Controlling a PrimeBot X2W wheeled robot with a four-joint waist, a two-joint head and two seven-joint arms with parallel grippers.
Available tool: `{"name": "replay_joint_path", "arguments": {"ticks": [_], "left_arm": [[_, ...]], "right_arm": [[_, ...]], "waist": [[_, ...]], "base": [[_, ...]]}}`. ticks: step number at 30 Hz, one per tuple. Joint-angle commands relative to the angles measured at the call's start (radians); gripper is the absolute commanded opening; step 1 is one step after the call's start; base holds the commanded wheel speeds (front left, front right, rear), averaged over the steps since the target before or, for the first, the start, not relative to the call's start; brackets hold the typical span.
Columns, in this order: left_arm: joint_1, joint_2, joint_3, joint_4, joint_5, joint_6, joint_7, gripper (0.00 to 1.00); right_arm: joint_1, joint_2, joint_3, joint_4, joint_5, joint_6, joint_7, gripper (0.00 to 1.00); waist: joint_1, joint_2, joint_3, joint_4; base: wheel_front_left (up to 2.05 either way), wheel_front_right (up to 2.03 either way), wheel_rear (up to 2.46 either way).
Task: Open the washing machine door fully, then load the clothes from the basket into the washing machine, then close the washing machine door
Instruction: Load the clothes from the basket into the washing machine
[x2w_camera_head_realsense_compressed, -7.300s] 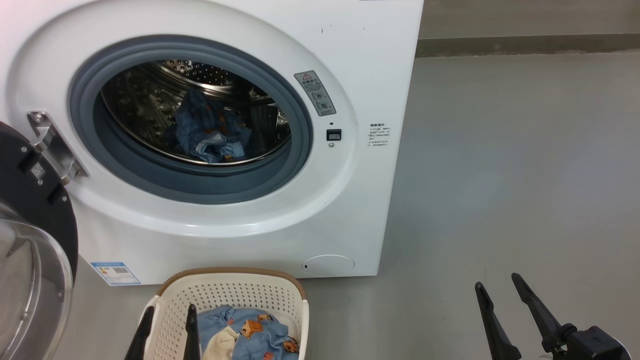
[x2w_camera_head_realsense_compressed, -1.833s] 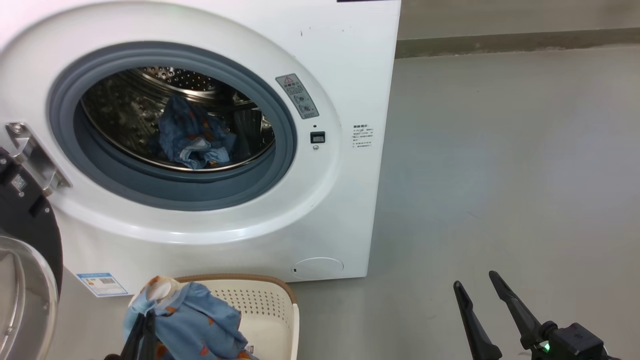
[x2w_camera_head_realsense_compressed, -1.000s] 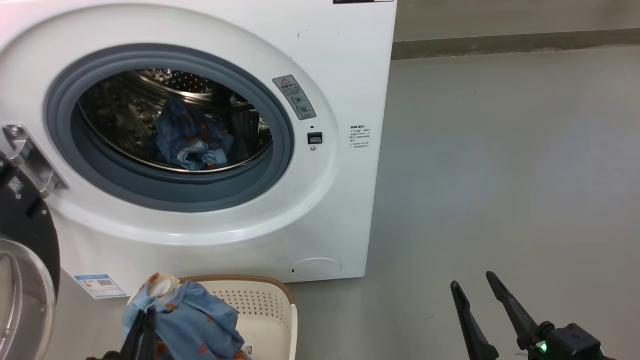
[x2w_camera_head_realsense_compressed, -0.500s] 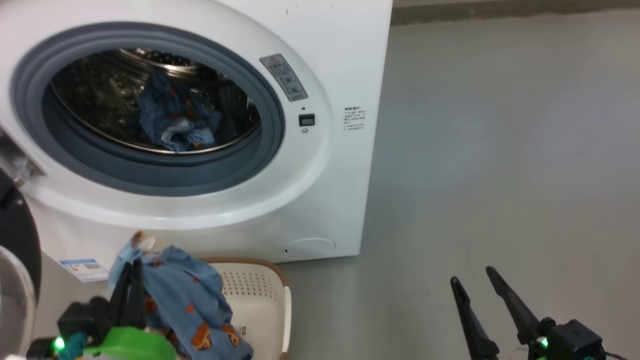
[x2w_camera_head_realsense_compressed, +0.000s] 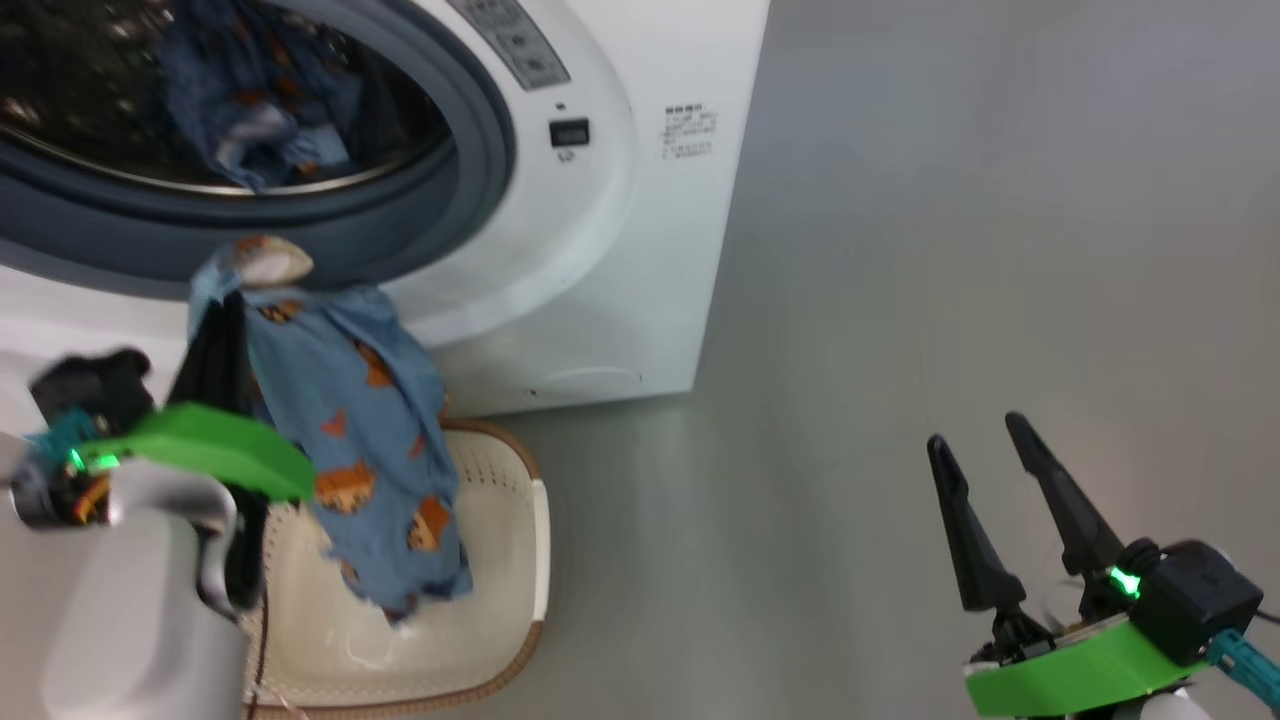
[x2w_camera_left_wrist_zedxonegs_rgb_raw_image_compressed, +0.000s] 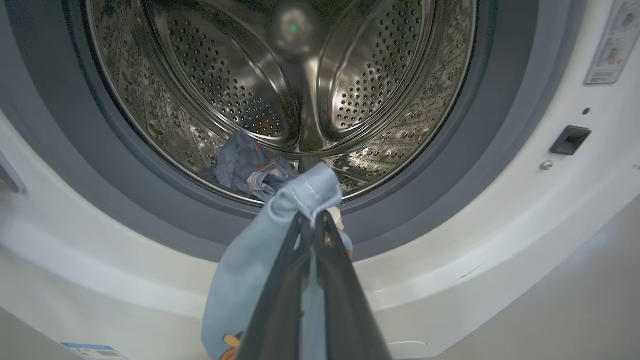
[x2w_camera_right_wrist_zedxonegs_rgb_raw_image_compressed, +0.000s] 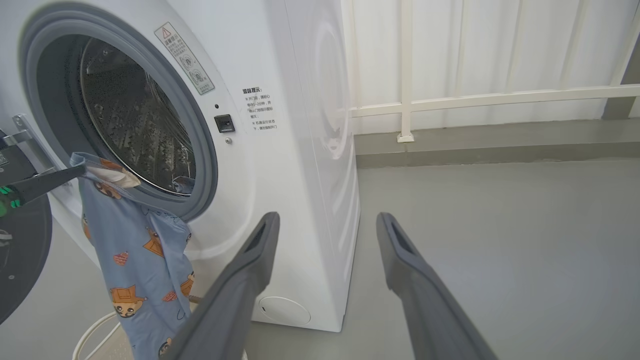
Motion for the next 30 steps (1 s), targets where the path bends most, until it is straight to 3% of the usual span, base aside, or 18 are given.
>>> {"name": "replay_joint_path", "arguments": {"ticks": [1, 15, 30], "left_arm": [[-0.059, 0.047, 0.037, 0.002, -0.014, -0.010, 0.017, 0.00], [-0.477, 0.201, 0.015, 0.108, -0.051, -0.051, 0.292, 0.00], [-0.663, 0.347, 0.014, 0.105, -0.038, -0.050, 0.441, 0.00]], "right_arm": [[-0.030, -0.008, 0.025, -0.031, 0.013, 0.003, -0.005, 1.00], [-0.158, 0.009, 0.045, -0.061, 0.038, 0.003, -0.005, 1.00], [-0.204, 0.041, 0.076, -0.050, 0.066, 0.003, -0.005, 1.00]], "waist": [[-0.0002, -0.0001, 0.116, -0.037], [-0.0002, -0.0001, 0.323, -0.086], [-0.0002, -0.0001, 0.399, -0.188]], "base": [[0.00, 0.00, 0.00], [0.00, 0.00, 0.00], [0.00, 0.00, 0.00]]}}
